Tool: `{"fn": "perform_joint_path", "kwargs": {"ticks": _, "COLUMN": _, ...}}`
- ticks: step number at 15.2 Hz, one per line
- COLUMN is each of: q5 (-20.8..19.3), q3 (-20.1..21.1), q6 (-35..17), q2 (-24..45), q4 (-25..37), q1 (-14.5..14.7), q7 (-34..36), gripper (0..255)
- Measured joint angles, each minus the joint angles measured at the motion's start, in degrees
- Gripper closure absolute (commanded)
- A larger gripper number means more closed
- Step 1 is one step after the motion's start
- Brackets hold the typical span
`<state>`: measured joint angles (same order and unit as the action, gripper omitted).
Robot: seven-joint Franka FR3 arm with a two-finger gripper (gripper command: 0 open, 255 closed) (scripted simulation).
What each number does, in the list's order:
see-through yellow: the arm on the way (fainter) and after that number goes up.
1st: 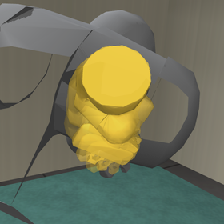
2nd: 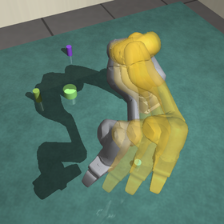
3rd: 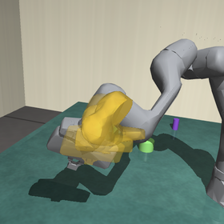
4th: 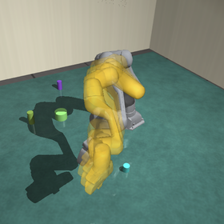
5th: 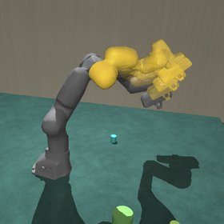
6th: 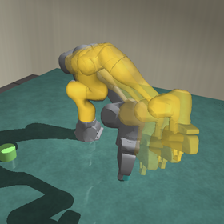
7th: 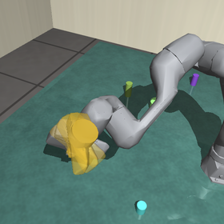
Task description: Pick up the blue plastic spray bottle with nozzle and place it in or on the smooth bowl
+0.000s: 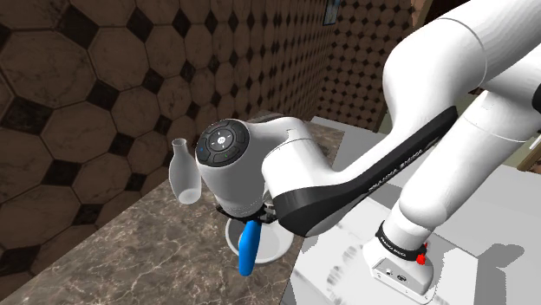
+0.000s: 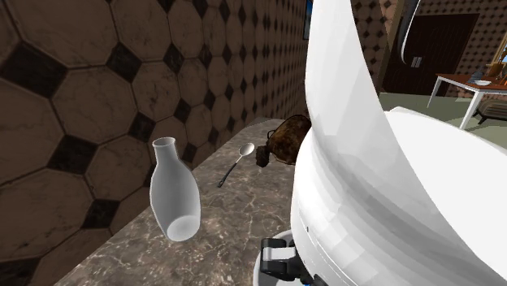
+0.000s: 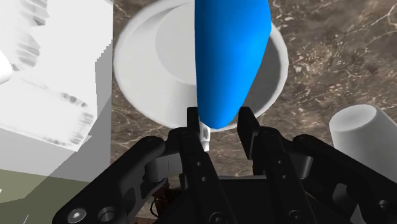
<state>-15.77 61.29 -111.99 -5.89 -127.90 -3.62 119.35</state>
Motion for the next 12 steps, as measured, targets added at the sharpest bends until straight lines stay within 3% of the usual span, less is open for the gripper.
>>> {"fn": "perform_joint_path", "kwargs": {"ticks": 3, "q5": -0.1, "q3": 0.0, "q6": 0.0, "q2": 0.1, "q4": 0.0, "q1": 0.0, "q7": 0.1, "gripper": 255}}
{"fn": "perform_joint_path", "kwargs": {"ticks": 4, "q5": -0.2, "q3": 0.0, "q6": 0.0, "q2": 0.1, "q4": 0.0, "q1": 0.0, "q7": 0.1, "gripper": 0}}
{"fn": "perform_joint_path", "kwargs": {"ticks": 10, "q5": -0.1, "q3": 0.2, "q6": -0.1, "q2": 0.4, "q4": -0.2, "q1": 0.1, "q7": 0.2, "gripper": 0}}
{"fn": "perform_joint_path", "kwargs": {"ticks": 12, "q5": 1.3, "q3": 0.0, "q6": 1.9, "q2": -0.8, "q4": 1.4, "q1": 0.5, "q7": -0.8, "gripper": 0}}
